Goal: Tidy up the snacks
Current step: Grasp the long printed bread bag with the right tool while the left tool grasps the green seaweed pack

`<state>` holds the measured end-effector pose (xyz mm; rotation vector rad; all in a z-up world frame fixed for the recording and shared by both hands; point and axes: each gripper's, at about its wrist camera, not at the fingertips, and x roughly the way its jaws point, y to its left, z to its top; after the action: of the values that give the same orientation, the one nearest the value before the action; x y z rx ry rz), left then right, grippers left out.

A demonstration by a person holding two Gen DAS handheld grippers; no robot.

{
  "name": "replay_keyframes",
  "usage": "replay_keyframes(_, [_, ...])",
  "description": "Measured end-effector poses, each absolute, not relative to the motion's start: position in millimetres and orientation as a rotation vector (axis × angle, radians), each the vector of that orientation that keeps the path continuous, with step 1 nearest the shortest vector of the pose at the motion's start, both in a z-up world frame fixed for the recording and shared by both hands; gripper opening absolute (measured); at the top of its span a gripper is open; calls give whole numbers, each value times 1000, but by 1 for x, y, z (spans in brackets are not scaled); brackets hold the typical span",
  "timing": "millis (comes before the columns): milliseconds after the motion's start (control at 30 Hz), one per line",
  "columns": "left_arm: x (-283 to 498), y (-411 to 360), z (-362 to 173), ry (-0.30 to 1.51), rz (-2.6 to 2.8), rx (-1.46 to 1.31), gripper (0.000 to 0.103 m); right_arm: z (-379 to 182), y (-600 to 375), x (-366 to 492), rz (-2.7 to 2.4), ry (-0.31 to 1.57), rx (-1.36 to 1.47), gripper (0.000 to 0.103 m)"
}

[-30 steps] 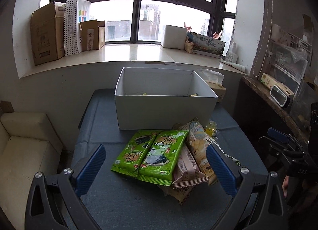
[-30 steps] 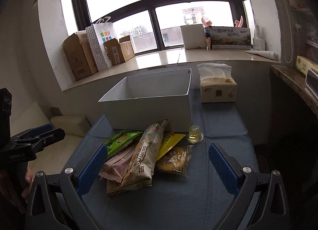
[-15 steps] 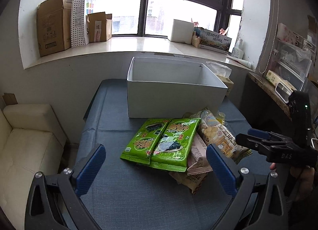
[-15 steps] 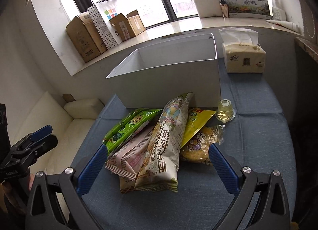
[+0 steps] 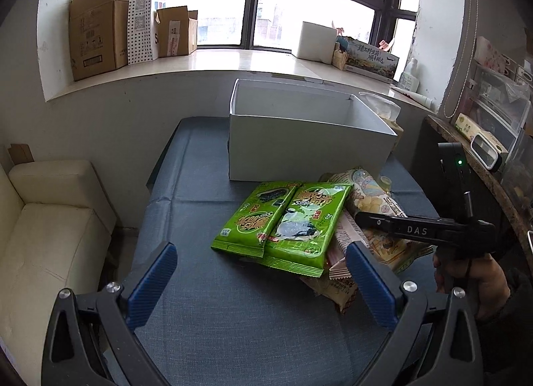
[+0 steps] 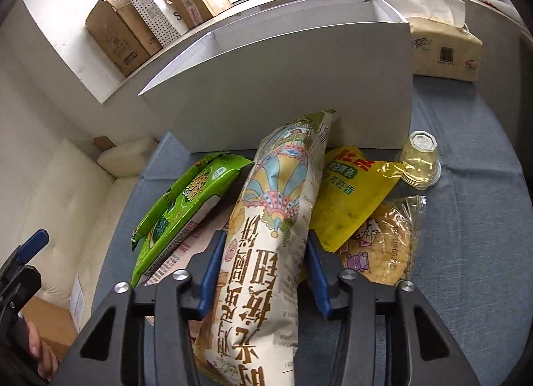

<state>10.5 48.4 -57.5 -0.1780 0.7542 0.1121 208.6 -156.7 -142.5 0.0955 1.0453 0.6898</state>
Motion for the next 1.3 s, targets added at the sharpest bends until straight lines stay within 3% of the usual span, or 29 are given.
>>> replay_keyframes(633, [72,20,-83,853,-35,-98,103,-78,-262,155,662,841,307,46])
replay_keyframes(867, [128,57,-101,895,-104,-137,103,-80,-257,152,692,846,307,46])
replay_keyframes(1133, [181,101,-158,1036,-298,-189,103,-80,-254,150,710,842,298,46])
replay_keyframes(1300, [180,114,-164,996,-351,-253,98,-83,-255,150,707,853,299,46])
